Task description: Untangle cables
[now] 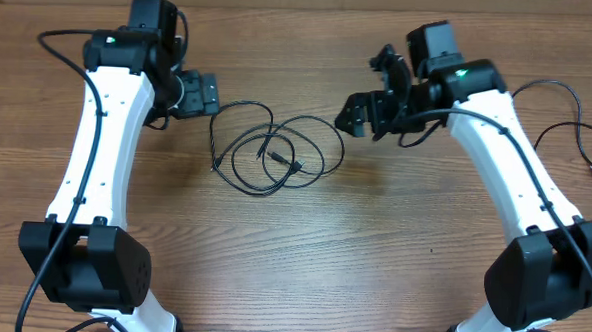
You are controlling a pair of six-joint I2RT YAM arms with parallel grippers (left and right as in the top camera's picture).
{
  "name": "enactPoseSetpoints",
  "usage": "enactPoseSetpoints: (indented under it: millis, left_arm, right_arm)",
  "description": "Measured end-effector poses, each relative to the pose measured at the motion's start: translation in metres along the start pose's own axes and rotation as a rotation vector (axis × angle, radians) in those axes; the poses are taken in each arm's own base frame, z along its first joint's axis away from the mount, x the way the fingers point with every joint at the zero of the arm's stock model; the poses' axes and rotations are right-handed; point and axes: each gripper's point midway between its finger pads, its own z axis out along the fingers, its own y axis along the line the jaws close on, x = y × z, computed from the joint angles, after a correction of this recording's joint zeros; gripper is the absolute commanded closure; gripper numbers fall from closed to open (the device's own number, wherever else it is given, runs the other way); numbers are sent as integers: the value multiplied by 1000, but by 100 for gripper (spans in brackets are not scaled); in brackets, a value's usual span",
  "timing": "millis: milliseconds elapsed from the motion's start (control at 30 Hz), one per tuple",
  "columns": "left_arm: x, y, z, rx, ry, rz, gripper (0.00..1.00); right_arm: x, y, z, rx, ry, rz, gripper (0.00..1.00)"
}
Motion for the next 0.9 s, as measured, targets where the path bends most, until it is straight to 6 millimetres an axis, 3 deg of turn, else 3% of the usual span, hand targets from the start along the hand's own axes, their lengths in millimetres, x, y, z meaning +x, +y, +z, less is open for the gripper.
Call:
enactPoseSetpoints:
  millis: [133, 300, 467, 633, 900]
  left_arm:
    - [0, 1, 0, 0, 0, -32, 0]
    - [-1, 1, 0, -3, -2, -49, 0]
    - [-1, 5, 0, -21, -5, -69, 0]
    - [-1, 7, 1, -29, -5, -79, 0]
    - [1, 8, 1, -31, 2, -90, 0]
  right_arm:
    - [0, 17, 22, -23, -21, -62, 5]
    - [18, 36, 53, -33, 2, -128, 12]
    - [40, 30, 77, 67, 33, -128, 12]
    - [47, 0, 84, 229, 0, 117, 13]
    - [39, -8, 90, 235, -108, 477, 26]
